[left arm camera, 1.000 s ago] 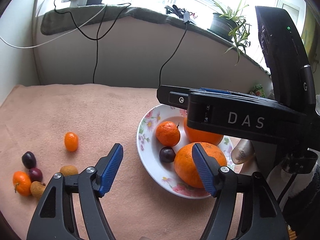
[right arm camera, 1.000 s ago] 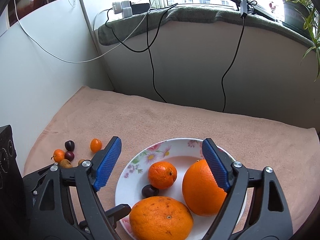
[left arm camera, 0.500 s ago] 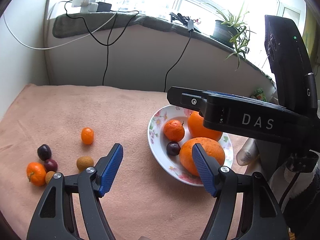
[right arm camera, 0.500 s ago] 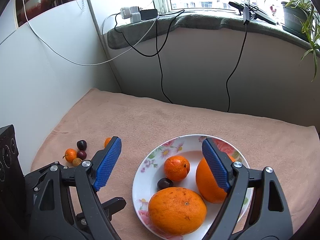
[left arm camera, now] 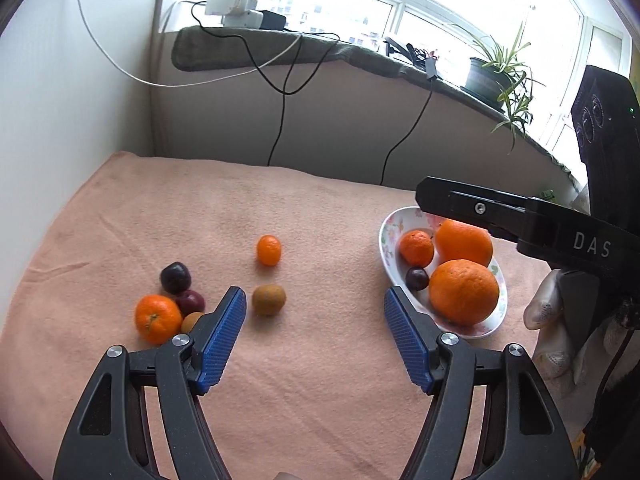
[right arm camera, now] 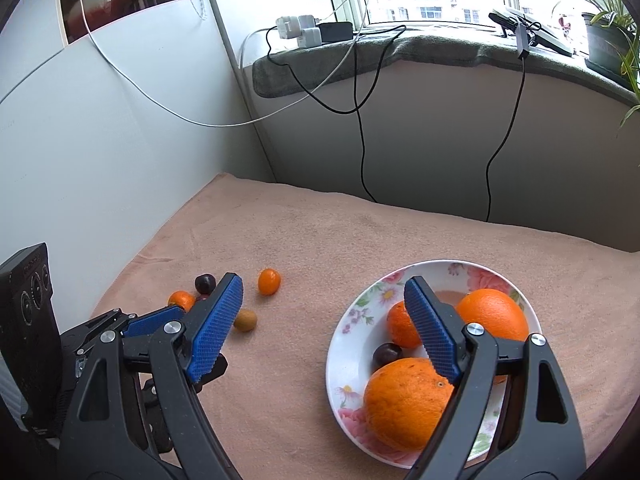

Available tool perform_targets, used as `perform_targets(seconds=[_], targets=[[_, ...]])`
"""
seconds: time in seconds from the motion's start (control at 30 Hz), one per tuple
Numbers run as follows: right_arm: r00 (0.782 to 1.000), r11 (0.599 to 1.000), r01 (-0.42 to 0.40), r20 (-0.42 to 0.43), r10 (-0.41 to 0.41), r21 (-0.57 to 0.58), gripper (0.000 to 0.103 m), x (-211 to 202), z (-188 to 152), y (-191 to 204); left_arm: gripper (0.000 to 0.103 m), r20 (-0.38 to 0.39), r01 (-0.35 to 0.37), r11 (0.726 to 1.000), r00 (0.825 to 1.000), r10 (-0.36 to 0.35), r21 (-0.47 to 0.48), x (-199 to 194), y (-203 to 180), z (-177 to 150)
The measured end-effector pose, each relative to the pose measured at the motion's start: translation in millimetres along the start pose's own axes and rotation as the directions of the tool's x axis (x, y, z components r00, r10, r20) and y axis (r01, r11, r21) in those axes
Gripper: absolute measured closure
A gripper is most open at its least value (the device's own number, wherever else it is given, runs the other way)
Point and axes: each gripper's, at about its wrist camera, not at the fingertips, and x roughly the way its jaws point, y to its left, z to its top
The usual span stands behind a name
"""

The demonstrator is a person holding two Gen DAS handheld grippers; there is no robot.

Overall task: Organize fruits
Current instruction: 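Move both grippers back toward the remaining loose fruits, then grasp a tangerine with the left gripper while the right gripper grasps a brown kiwi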

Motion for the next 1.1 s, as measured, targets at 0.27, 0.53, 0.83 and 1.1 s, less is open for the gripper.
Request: perform_targets(seconds=[0.27,0.53,0.83,1.1], targets=[[0.998,0.998,-0.063,-0.031,0.062,-0.033,0.018,11,-12,30,0.032,0.026,-0.067,0.997,0.997,0.068,-0.029,-21,43,-16],[0.993,0.995,-0.099,-0.071,0.098,-0.024,0.018,28,-24,49,0.043,-0.006,-0.103,0.990,0.995,0.102,-0.094,-24,84,-32],[0.985,0.993,-0.113,-0.139,0.107,-0.037,0.031,55,-30,65,0.057,-0.032,-0.060,0.989,0.998,0.056,-0.135,-13,102,-30],[0.979,0.995,-0.087,-0.186,0.078,-0.038,0.044,81,-39,71,0.058,-0.047,-0.020,0.985,0.999,0.012,-0.173,3,107,-24]])
